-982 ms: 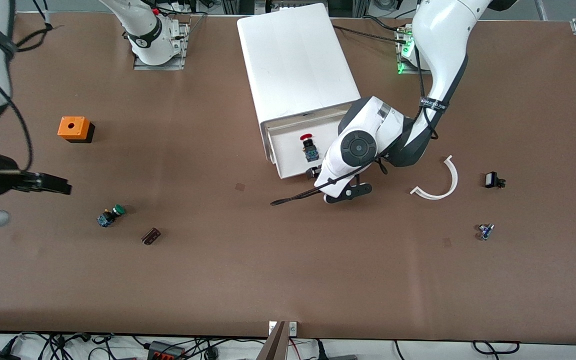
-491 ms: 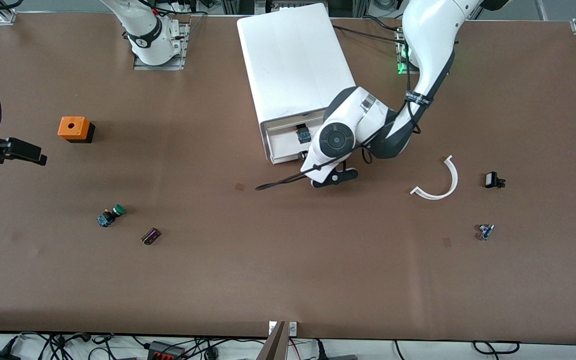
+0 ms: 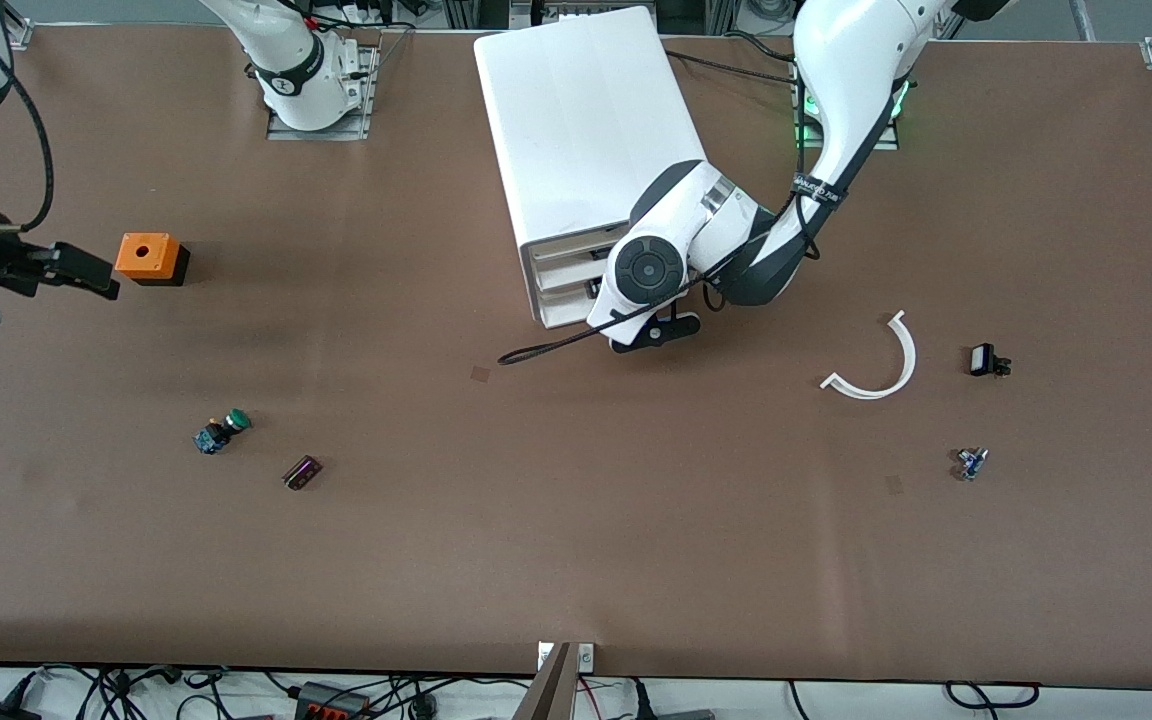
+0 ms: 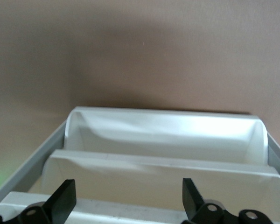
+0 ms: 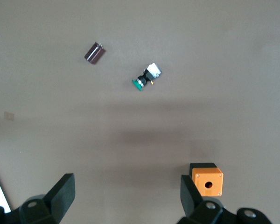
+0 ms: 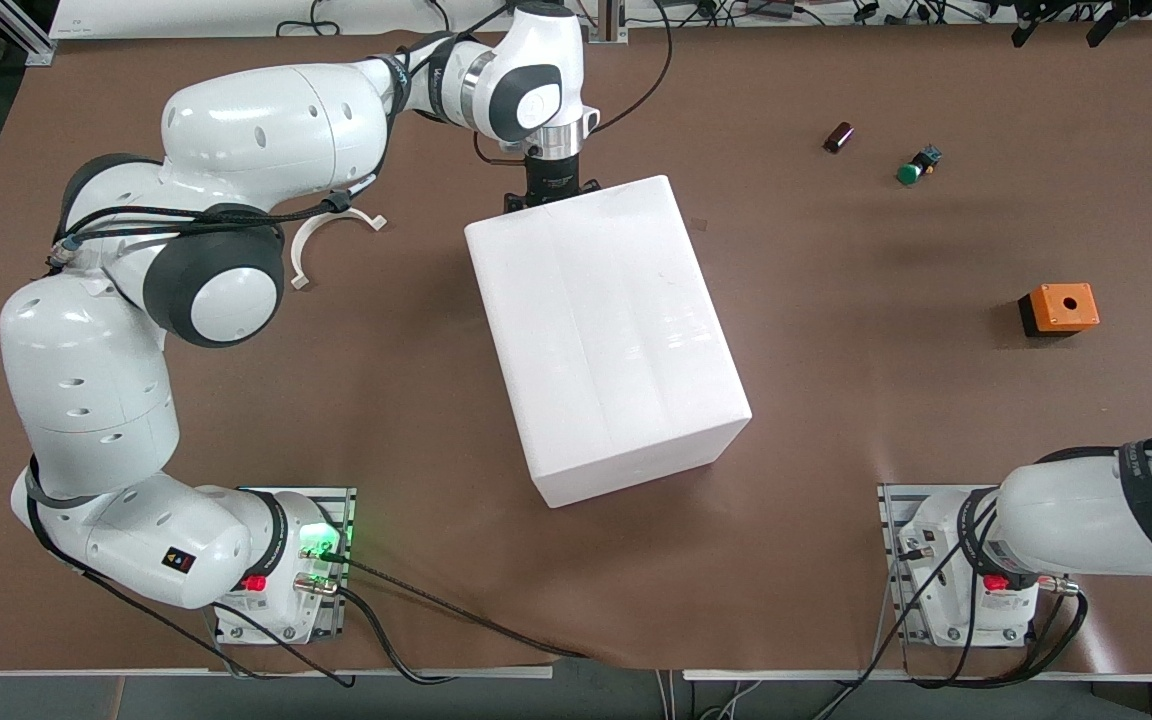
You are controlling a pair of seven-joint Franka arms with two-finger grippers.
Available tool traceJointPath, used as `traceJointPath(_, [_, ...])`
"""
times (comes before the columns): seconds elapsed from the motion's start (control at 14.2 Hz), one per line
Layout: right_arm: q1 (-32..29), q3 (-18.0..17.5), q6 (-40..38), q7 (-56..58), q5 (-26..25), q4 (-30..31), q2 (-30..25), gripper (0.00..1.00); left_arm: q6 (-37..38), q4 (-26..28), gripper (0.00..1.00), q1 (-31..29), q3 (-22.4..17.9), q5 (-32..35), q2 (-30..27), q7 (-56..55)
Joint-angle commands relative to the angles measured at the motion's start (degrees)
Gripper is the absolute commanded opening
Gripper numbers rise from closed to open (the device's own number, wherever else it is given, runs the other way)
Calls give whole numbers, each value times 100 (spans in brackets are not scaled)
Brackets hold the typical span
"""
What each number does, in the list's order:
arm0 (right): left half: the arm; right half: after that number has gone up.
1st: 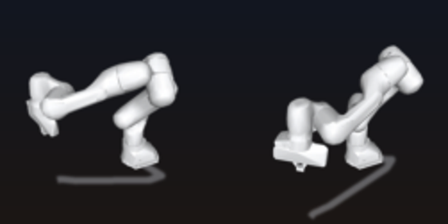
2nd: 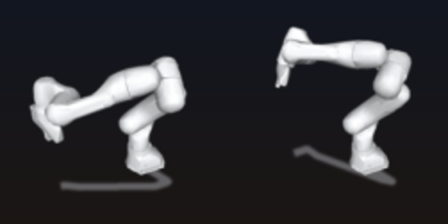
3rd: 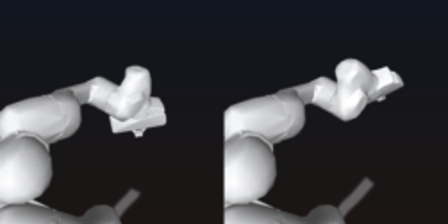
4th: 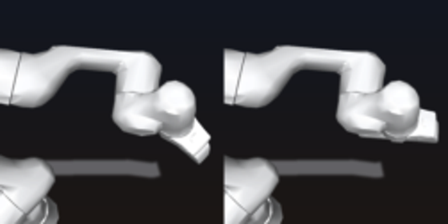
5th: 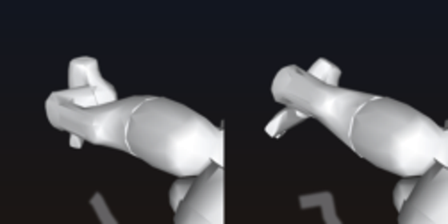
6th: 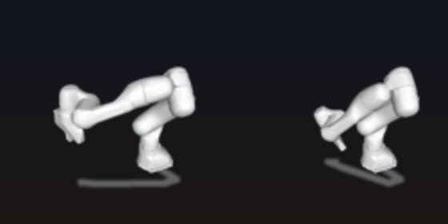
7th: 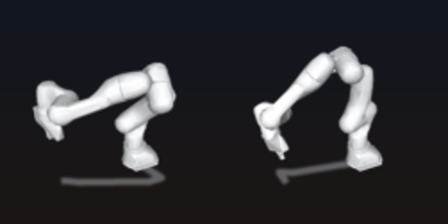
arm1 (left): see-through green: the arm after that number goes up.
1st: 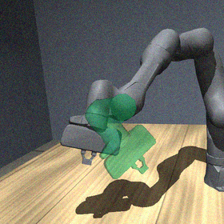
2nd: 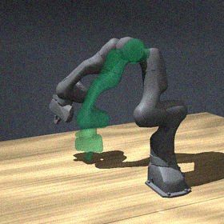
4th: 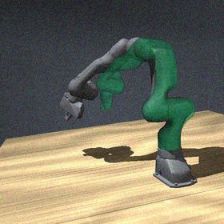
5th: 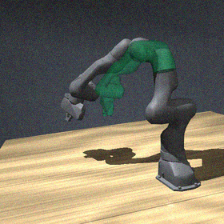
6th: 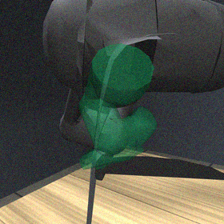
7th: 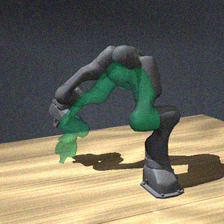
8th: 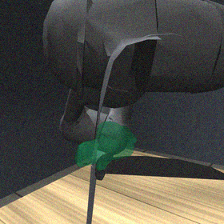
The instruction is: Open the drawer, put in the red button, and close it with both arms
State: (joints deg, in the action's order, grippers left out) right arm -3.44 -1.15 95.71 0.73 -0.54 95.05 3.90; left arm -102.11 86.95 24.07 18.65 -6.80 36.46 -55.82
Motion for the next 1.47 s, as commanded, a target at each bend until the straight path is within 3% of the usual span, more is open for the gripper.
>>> traceJointPath(0.0, [1,-43,194,15,-95,462,-355,100,209,6,100,-69,86,-190,-77,-70])
traceJointPath(0.35, [1,-52,159,15,-95,462,-354,100,454,-134,100,-296,34,-77,-208,36])
traceJointPath(0.63, [10,-52,141,7,-95,462,-346,100,797,-687,100,-841,42,1045,-305,263])
traceJointPath(0.84, [71,-60,150,15,-95,462,-346,100,1122,-855,100,-1498,68,1848,-691,1734])
traceJointPath(1.4, [72,-52,194,15,-95,462,-337,100,1826,-803,100,-3020,25,1692,-2089,4884])
